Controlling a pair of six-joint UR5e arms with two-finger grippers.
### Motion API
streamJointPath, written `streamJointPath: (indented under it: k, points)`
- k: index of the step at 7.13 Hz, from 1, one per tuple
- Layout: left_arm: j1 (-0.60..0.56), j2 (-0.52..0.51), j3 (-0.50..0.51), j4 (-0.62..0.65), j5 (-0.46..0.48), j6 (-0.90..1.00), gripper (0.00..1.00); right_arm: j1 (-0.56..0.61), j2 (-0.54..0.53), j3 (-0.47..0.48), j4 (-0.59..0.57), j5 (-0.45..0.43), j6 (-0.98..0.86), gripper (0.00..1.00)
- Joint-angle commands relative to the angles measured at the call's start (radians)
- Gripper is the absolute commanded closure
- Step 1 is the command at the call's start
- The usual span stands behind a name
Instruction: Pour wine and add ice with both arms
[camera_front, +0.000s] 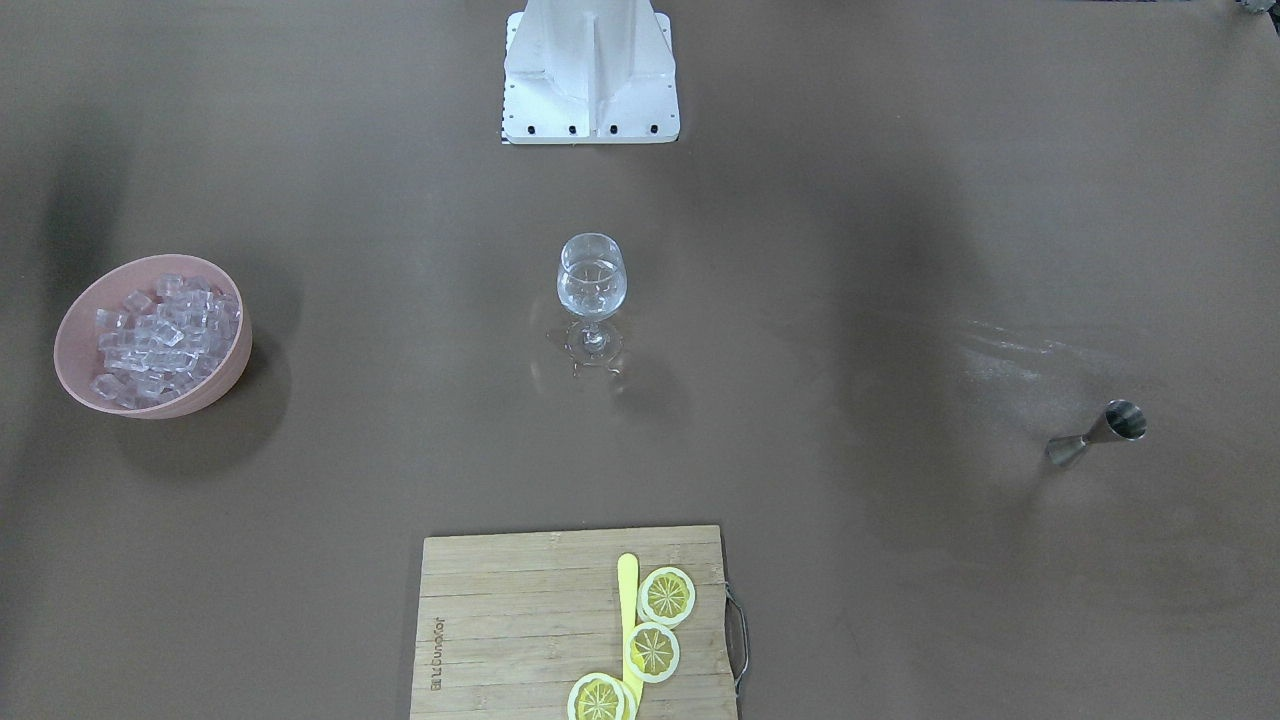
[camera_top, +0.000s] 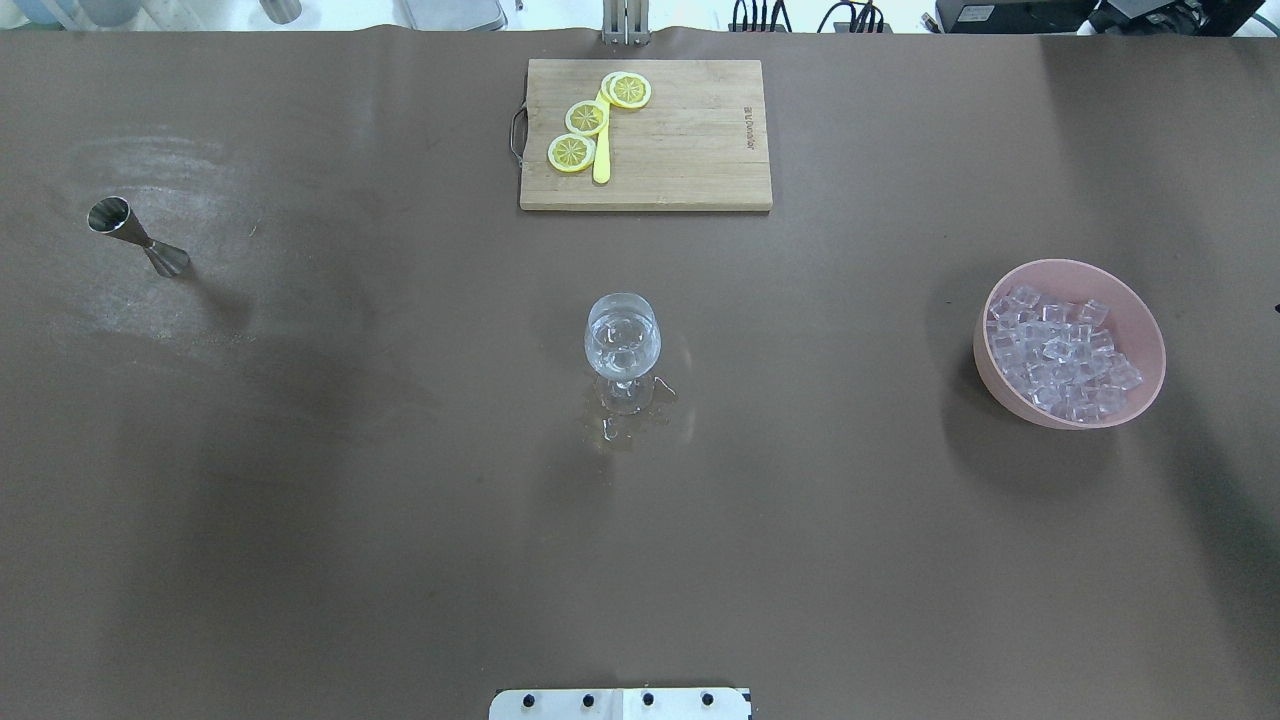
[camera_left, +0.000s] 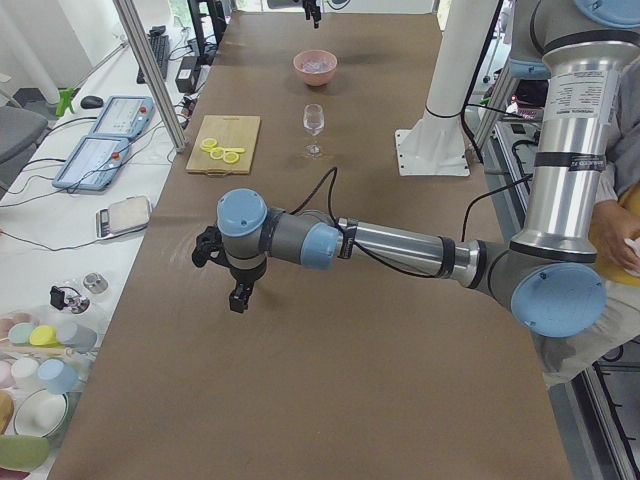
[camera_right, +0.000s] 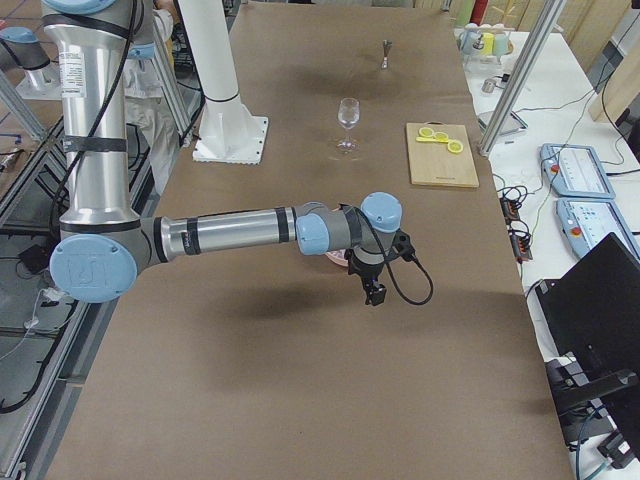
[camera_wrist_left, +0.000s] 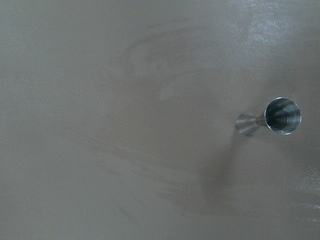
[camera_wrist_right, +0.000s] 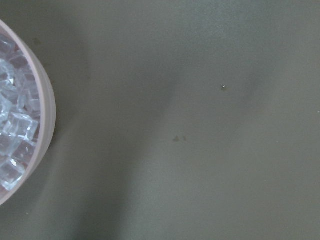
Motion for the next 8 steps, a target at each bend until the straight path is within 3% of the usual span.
streamJointPath:
  k: [1,8]
  points:
    - [0.004,0.047,0.007,-0.123,0.013,-0.01,0.02,0.0,-0.005,-0.001,0.0,-0.012,0.001,0.0]
    - [0.004,0.098,0.007,-0.189,0.002,-0.001,0.02,0.0,-0.002,-0.007,0.0,-0.005,0.008,0.0]
